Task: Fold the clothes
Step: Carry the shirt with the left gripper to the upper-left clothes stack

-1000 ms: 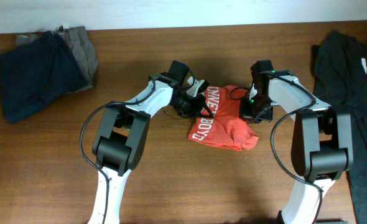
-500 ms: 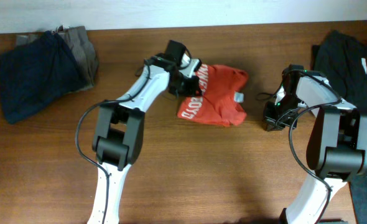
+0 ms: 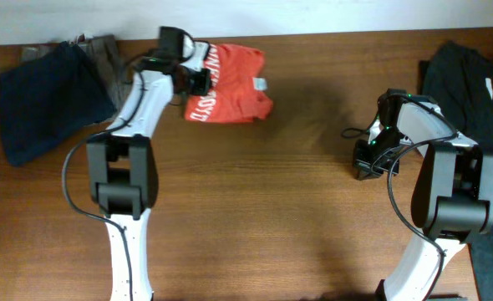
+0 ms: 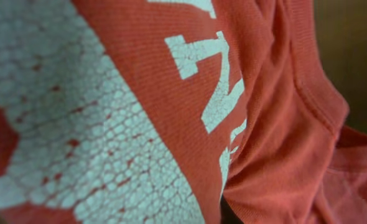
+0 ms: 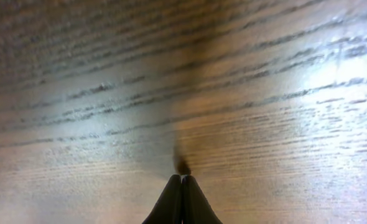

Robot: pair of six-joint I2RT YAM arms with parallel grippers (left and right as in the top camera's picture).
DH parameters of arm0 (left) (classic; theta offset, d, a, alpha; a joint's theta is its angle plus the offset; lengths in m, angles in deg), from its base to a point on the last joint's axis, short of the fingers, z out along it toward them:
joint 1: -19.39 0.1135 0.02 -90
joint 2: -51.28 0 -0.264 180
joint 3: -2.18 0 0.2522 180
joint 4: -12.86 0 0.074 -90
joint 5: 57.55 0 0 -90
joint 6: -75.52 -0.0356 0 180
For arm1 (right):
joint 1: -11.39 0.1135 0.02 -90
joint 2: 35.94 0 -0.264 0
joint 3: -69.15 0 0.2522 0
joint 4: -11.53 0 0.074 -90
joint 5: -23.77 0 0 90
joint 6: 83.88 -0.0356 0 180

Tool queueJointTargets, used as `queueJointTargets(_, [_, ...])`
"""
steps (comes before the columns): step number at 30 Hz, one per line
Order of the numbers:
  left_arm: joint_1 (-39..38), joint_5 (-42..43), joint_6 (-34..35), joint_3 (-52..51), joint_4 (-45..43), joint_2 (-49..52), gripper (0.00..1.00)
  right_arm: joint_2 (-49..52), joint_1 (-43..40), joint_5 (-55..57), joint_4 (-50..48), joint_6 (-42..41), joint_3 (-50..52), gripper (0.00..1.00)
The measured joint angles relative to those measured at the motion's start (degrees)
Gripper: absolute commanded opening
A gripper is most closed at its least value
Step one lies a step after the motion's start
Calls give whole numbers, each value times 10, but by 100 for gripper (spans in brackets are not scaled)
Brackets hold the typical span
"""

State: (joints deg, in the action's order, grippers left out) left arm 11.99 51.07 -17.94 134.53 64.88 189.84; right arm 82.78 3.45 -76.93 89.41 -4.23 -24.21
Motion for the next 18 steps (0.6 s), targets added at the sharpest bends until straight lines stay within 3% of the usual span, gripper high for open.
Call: queueJointTargets(18, [157,-9,-17,75,8,2,0,0,0,0,24,5,0,4])
